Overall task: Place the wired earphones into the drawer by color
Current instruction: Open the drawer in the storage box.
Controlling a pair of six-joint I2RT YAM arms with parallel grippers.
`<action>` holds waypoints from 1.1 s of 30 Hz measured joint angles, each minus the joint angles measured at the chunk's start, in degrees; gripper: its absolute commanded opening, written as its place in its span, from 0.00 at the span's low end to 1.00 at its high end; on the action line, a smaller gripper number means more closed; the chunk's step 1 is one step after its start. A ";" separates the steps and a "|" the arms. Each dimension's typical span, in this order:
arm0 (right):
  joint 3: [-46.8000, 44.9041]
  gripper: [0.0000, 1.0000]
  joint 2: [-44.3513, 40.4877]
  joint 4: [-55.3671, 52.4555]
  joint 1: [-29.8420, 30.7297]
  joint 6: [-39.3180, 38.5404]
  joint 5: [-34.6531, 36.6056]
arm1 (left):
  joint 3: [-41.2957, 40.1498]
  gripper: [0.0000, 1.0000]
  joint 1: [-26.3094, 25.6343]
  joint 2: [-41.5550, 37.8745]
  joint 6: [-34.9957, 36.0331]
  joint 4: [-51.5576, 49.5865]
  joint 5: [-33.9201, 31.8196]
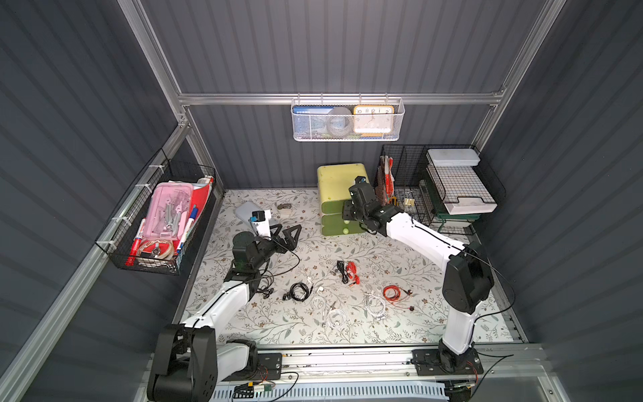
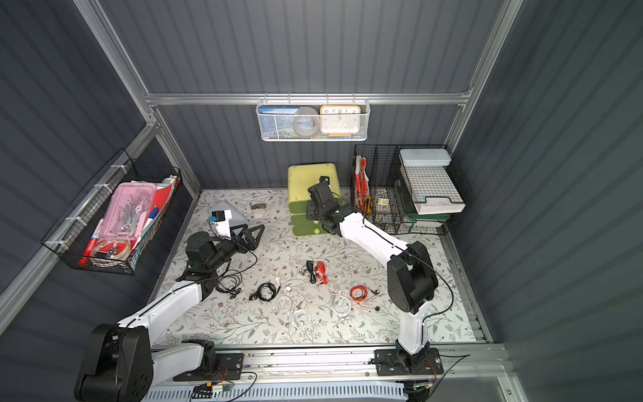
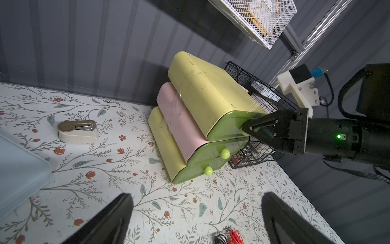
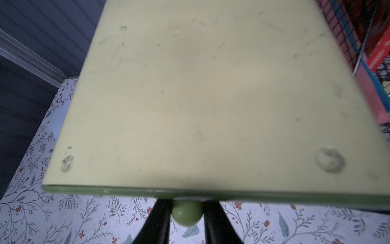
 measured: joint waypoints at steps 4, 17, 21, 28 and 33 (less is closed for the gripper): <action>1.33 0.25 0.90 -0.39 -0.87 -0.57 -0.94 | 0.00 0.99 0.00 -0.04 0.00 0.02 0.00; 1.92 0.25 1.14 -0.98 -1.42 -1.40 -2.03 | 0.00 0.99 0.00 -0.04 0.00 0.00 0.00; 0.24 0.25 -0.59 -1.25 -1.40 -1.40 -2.67 | 0.00 0.99 0.00 -0.04 0.00 0.02 0.00; -3.08 0.25 -4.44 -2.05 -0.98 -1.40 -2.67 | 0.00 0.99 0.00 -0.04 0.00 0.02 0.00; -4.13 0.25 -5.86 -2.91 -0.96 -1.40 -2.64 | 0.00 0.99 0.00 -0.04 0.00 0.02 0.00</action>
